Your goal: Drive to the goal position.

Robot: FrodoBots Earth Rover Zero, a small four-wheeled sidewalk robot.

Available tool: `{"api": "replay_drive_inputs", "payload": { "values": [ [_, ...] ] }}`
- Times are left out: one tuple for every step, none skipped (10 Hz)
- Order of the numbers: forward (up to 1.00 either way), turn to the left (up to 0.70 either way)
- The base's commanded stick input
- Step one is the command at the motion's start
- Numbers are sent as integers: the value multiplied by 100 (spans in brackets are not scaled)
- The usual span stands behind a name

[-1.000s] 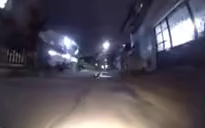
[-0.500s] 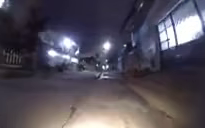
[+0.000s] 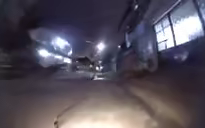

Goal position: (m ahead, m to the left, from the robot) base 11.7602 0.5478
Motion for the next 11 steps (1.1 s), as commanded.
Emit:
{"api": "replay_drive_inputs", "payload": {
  "values": [
    [70, -34],
    [70, -32],
    [70, -30],
    [70, 0],
    [70, 0],
    [70, 0],
    [70, 0],
    [70, 0],
    [70, 0],
    [70, 0],
    [70, 0]
  ]
}}
